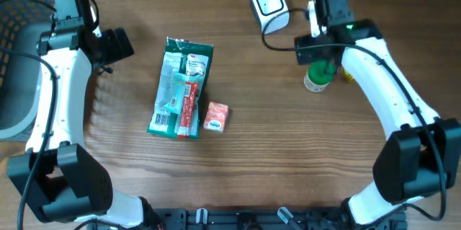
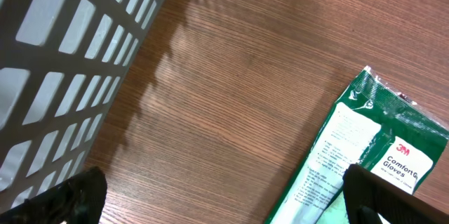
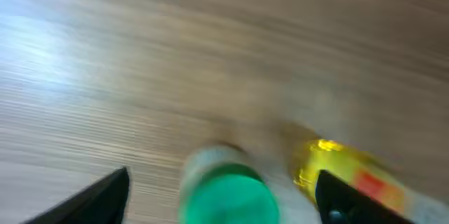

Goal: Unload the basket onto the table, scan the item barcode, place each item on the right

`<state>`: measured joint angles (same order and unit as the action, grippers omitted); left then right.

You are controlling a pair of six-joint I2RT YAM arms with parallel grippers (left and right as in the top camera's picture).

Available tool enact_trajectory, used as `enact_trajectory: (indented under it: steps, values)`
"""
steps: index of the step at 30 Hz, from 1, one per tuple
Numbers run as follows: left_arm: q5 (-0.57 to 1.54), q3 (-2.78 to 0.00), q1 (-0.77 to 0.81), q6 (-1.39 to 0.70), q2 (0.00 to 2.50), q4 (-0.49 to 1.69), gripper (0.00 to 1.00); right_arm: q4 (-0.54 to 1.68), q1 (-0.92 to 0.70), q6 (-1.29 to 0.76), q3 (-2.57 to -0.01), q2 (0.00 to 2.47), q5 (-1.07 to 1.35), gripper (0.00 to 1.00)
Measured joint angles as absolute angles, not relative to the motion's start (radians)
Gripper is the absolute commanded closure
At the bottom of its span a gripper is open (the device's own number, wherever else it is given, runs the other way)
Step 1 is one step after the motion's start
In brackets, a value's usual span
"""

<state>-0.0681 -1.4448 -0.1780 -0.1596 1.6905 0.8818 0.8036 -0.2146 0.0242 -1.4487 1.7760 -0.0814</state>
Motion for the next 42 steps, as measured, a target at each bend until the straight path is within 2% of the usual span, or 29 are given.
enact_trajectory:
  steps: [2,7,15,27,29,32,35,36,40,41,42]
  values:
    - [-0.068,-1.445,-0.178,-0.16,1.691,0.882,0.0,0.803,-0.218,-0.005,-1.455,1.774,0.04,0.49]
    - [-0.068,-1.445,-0.178,-0.16,1.691,0.882,0.0,0.796,-0.244,-0.081,-1.455,1.781,0.152,0.5]
    - [-0.068,-1.445,-0.178,-0.16,1.691,0.882,0.0,0.812,-0.246,-0.136,-1.441,1.879,0.023,0.53]
    - [-0.068,-1.445,-0.178,-0.16,1.691,0.882,0.0,1.013,-0.246,-0.172,-1.439,1.885,-0.223,0.51]
    - [-0.068,-1.445,-0.178,-0.16,1.691,0.882,0.0,1.017,-0.246,-0.176,-1.44,1.885,-0.21,0.51]
    - [-0.068,-1.445,-0.178,-0.16,1.691,0.882,0.0,1.022,-0.25,-0.212,-1.443,1.885,-0.067,0.51]
    - [-0.068,-1.445,-0.178,-0.16,1.691,0.882,0.0,1.008,-0.282,-0.237,-1.443,1.885,0.174,0.33]
    - [-0.068,-1.445,-0.178,-0.16,1.691,0.882,0.0,0.989,-0.299,-0.242,-1.444,1.885,0.239,0.01]
    - [-0.068,-1.445,-0.178,-0.16,1.691,0.882,0.0,0.91,-0.391,-0.319,-1.446,1.885,0.467,0.0]
    - [-0.068,-1.445,-0.178,-0.16,1.691,0.882,0.0,0.898,-0.413,-0.344,-1.447,1.885,0.496,0.05]
    - [-0.068,-1.445,-0.178,-0.16,1.691,0.882,0.0,0.885,-0.437,-0.364,-1.447,1.885,0.52,0.15]
